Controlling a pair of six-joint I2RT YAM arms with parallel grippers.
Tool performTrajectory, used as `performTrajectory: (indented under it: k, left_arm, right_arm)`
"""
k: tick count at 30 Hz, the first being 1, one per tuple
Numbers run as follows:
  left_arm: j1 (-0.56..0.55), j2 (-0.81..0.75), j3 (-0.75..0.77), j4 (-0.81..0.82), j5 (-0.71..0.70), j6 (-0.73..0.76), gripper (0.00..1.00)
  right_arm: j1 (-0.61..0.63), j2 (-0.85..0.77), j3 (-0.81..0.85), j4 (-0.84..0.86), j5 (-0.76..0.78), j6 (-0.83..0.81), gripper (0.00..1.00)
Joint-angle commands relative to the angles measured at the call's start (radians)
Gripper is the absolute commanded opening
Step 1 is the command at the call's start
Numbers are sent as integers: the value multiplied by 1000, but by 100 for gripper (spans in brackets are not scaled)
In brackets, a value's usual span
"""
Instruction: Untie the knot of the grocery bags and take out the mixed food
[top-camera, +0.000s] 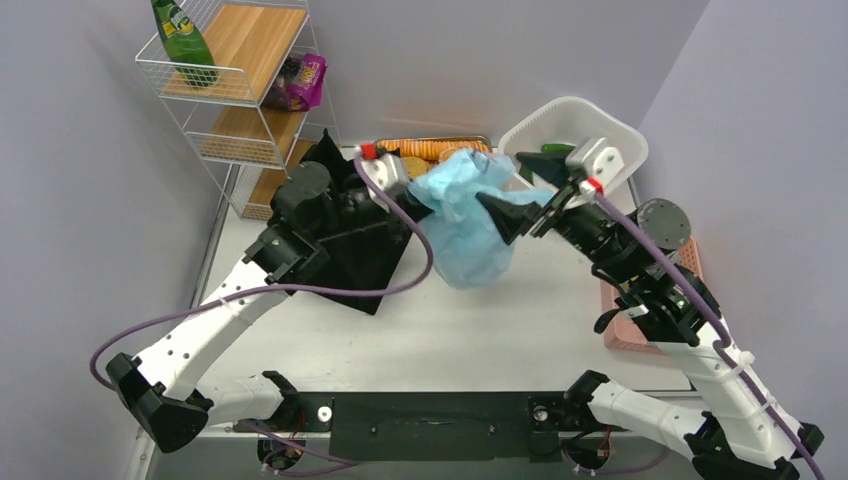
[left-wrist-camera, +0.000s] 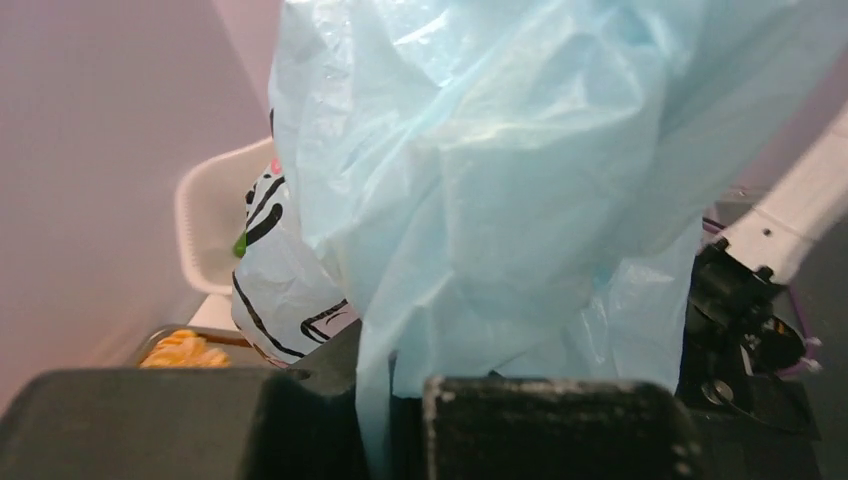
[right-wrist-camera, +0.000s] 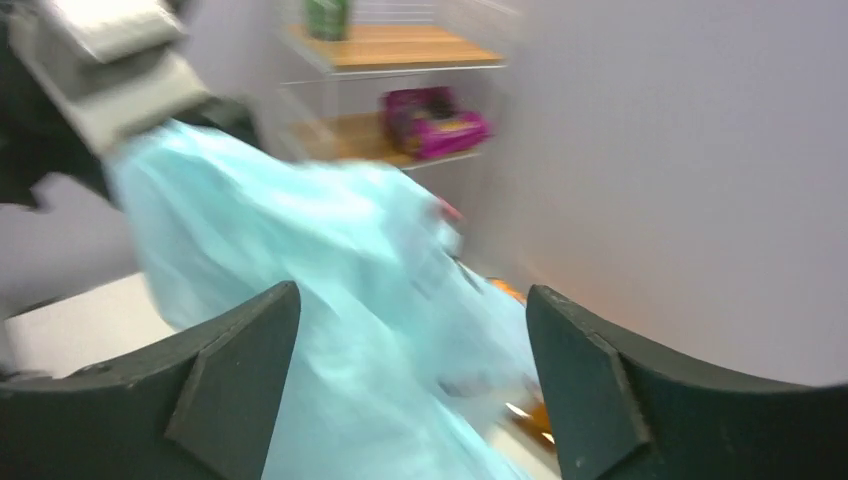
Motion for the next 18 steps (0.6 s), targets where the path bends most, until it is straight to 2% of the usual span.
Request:
performTrajectory:
  k: [1, 2, 5, 8, 12, 15, 18]
  left_arm:
    - [181, -31, 183, 10, -4, -151, 0]
    - [254, -13, 223, 0, 6, -180, 0]
    - [375, 12, 376, -13, -3, -289, 0]
    - [493, -8, 397, -14, -73, -306, 0]
    - [612, -59, 315, -106, -77, -268, 0]
    - [700, -118, 192, -131, -53, -248, 0]
    - [744, -153, 90, -203, -58, -211, 0]
  right_arm:
    - [-141, -10, 88, -15, 102, 79, 83]
    - [-172, -3, 94, -16, 120, 95, 85]
    - [-211, 19, 112, -14, 136, 130, 86]
    - [-219, 53, 112, -15, 115, 152, 86]
    - [-219, 91, 99, -6, 50, 175, 86]
    - [-216, 116, 92, -6, -7, 178, 85]
    - [-206, 145, 87, -13, -26, 173, 84]
